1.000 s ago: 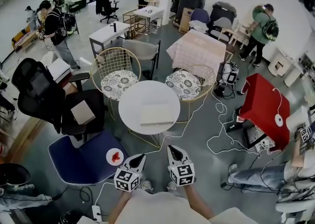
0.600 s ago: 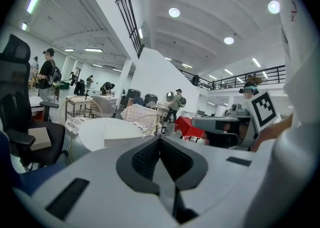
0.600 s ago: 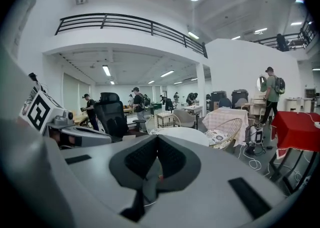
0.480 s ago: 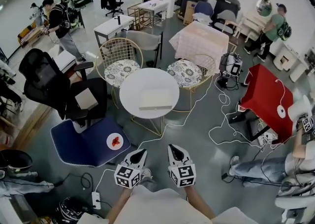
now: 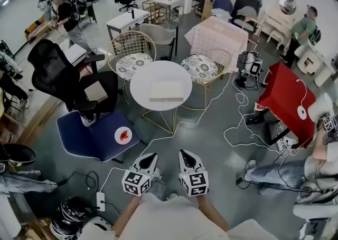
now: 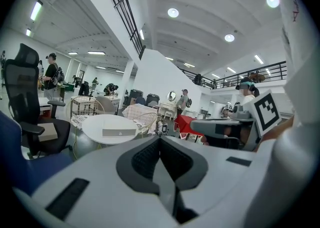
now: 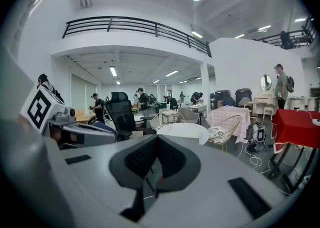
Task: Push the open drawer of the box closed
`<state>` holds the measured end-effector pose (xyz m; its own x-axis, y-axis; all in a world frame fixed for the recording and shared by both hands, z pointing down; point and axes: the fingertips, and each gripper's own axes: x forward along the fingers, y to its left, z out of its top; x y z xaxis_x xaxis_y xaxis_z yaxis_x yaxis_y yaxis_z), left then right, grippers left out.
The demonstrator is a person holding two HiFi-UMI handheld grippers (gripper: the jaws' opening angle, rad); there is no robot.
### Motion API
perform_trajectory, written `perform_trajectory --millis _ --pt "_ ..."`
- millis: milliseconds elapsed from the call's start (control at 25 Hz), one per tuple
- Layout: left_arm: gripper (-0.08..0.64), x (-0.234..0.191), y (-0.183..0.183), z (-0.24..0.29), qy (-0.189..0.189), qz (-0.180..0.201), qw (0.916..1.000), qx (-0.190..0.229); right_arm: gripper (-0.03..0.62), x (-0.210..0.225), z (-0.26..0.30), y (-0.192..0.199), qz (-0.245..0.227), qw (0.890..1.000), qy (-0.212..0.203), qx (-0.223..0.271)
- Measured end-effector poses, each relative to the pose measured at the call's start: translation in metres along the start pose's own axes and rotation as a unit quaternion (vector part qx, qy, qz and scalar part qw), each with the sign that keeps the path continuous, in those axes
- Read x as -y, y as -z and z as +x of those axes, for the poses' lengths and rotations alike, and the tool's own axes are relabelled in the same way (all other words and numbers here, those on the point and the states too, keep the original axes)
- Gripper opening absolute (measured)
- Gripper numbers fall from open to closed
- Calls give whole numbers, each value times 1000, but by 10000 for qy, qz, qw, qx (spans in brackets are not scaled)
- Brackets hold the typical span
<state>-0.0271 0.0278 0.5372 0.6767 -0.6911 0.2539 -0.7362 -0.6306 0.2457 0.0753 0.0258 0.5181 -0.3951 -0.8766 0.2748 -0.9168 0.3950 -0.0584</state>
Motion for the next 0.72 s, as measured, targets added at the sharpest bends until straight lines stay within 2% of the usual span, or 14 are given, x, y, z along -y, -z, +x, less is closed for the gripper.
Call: perform_trajectory --millis 720 --pt "12 24 1 -15 17 127 9999 116 15 -12 -23 0 -238 9997 -39 70"
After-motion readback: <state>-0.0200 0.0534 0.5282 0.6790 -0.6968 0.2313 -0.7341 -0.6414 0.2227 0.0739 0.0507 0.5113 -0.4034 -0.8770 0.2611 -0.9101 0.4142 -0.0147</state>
